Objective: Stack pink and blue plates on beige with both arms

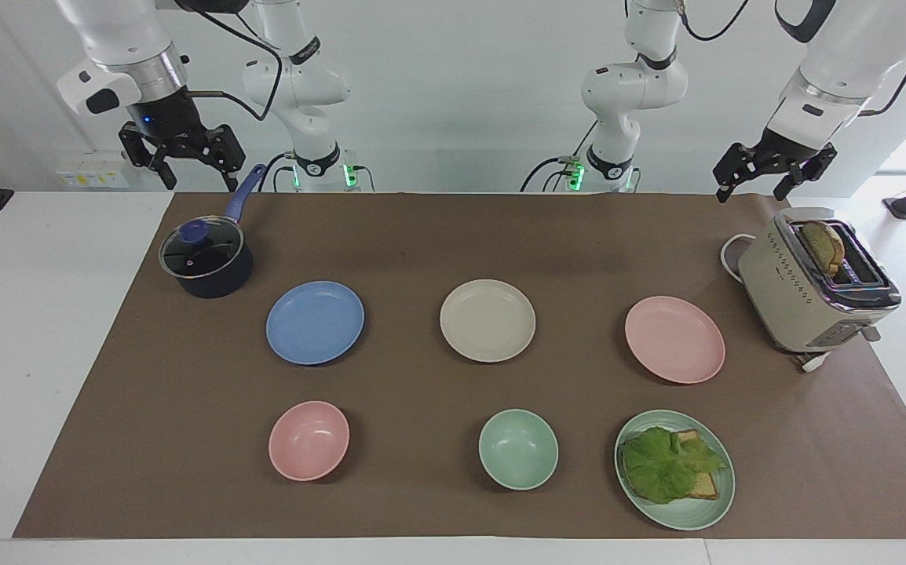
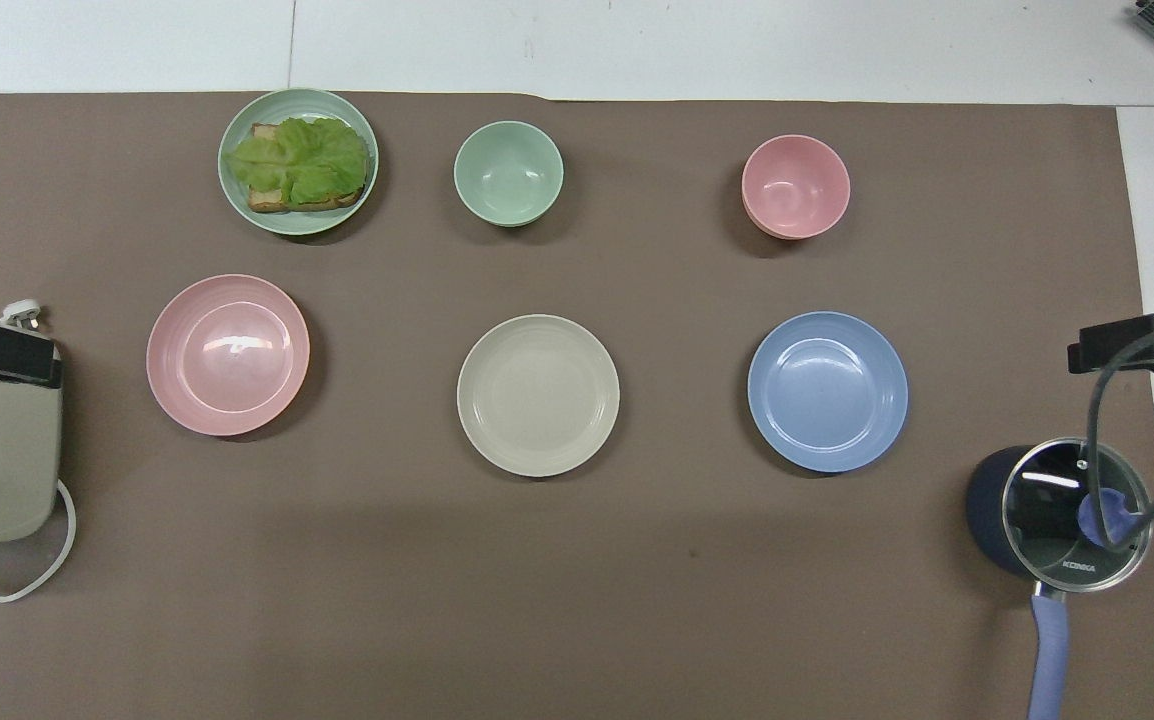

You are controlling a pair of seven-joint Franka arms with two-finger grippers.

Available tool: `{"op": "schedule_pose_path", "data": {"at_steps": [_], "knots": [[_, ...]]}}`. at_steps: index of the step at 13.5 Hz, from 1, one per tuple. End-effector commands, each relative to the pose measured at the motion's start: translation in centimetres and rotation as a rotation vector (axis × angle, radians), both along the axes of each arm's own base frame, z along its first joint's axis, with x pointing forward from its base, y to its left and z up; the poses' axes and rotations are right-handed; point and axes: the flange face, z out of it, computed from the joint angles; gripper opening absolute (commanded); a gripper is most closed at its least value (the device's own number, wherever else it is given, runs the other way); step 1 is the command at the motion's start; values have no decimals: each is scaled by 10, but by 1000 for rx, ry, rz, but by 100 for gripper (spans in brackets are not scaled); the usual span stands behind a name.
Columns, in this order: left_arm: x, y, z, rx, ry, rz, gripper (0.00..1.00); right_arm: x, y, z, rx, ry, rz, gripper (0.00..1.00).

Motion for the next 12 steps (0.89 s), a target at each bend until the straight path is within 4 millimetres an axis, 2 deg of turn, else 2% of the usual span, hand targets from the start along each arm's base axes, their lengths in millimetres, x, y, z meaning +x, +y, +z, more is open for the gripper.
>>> {"op": "schedule_pose_path", "data": {"at_steps": [1, 12], "knots": [[-4, 1, 5, -11, 10, 1, 100, -6, -3, 3, 5, 5, 13, 100], [-6, -6, 8, -9, 7, 4, 100, -6, -3, 3, 5, 5, 13, 100]]}}
